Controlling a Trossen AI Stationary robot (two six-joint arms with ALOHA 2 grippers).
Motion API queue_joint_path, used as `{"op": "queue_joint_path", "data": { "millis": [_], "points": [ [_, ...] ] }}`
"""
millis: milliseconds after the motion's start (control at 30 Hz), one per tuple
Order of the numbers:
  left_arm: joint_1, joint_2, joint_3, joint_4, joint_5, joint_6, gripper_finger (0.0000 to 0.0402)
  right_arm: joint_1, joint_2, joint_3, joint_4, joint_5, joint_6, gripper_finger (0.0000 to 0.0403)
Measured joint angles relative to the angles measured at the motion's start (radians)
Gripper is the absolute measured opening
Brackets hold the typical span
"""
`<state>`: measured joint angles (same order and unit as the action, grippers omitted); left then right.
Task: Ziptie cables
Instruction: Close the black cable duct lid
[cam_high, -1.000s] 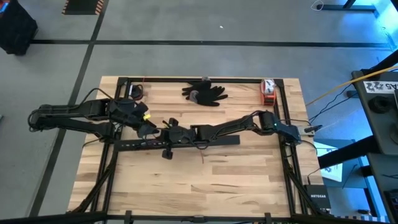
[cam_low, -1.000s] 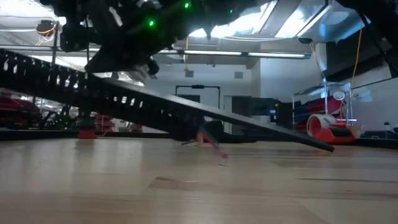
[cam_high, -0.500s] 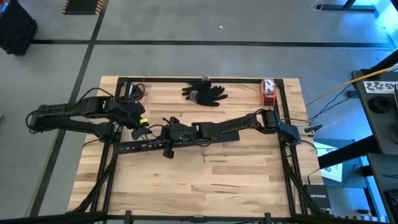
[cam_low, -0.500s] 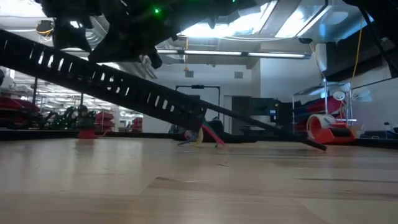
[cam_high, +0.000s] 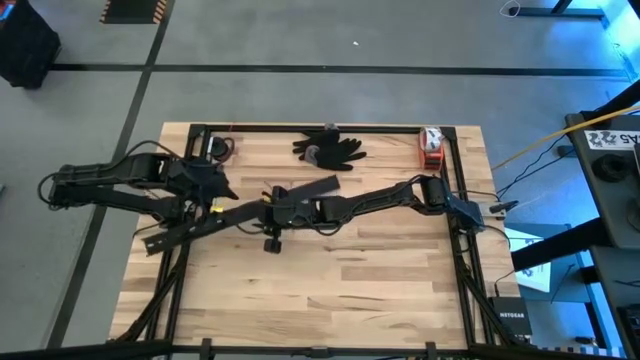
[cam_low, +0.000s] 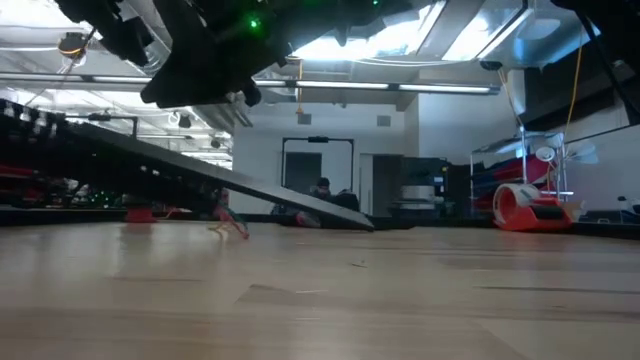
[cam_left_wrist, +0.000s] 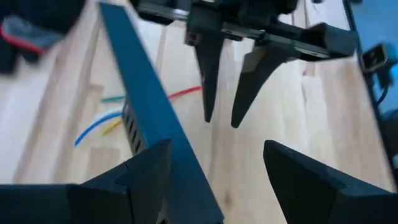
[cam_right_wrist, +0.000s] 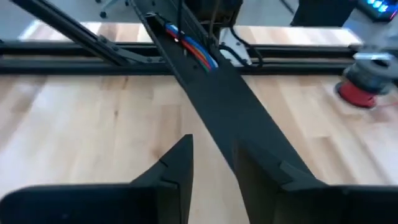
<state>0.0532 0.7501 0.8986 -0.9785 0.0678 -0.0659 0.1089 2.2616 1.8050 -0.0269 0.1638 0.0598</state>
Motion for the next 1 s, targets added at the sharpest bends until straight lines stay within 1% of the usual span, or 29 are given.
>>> {"op": "queue_joint_path", "data": {
  "millis": [100,200,333,400,533,633,867,1000],
  "points": [
    [0.000,0.003,-0.001,0.005,-0.001,0.101,0.0250,-0.001,0.000,0.000,0.001,0.020,-0.070,0.0108],
    [0.000,0.003,-0.001,0.035,-0.001,0.155,0.0250,-0.009,0.000,0.000,0.003,0.026,-0.130,0.0107],
    [0.000,0.003,-0.002,0.087,-0.002,0.194,0.0250,-0.037,0.000,0.000,0.001,-0.013,-0.170,0.0106],
    [0.000,0.003,-0.002,0.118,-0.012,0.260,0.0250,-0.056,0.000,0.000,0.001,-0.067,-0.171,0.0106],
    [0.000,0.003,-0.002,0.180,-0.013,0.396,0.0250,-0.093,0.000,0.000,-0.005,-0.230,-0.179,0.0106],
    [0.000,0.004,-0.003,0.226,-0.013,0.494,0.0250,-0.119,-0.001,0.000,-0.011,-0.323,-0.200,0.0105],
    [0.000,0.004,-0.003,0.314,-0.013,0.651,0.0250,-0.183,-0.002,0.000,0.009,-0.452,-0.222,0.0105],
    [0.000,0.004,-0.003,0.353,-0.014,0.676,0.0250,-0.204,-0.002,0.000,0.038,-0.494,-0.222,0.0105]
  ]
}}
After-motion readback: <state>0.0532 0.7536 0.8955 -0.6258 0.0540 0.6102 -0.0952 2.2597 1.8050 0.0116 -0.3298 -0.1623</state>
